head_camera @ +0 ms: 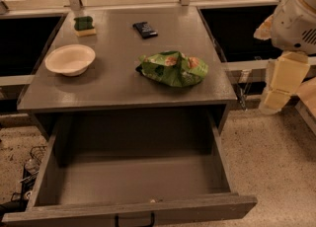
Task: Place green rice chip bag into top drawer
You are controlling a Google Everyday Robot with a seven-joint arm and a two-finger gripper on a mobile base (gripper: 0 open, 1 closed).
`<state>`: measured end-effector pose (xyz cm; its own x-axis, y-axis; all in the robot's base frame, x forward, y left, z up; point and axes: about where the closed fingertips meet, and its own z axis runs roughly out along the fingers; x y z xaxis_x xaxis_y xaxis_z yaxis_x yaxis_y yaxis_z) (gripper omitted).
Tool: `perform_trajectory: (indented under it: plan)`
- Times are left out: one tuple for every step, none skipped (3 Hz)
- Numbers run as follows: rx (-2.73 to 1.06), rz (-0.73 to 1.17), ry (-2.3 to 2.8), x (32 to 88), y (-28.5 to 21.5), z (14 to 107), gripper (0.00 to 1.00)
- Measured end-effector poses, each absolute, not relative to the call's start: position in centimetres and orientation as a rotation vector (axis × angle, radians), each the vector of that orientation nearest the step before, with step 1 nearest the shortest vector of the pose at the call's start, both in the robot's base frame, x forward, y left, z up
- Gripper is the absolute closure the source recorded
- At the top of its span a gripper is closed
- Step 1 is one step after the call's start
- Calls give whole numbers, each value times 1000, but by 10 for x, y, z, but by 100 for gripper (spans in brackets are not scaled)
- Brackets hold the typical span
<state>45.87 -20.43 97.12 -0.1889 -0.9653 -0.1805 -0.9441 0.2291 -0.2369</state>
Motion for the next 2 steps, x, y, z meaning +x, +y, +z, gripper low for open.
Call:
perform_trajectory:
  plan:
    - [-1839, -84, 2237, 489, -190, 947, 0]
    - [-1839, -84, 2236, 489, -190, 947, 0]
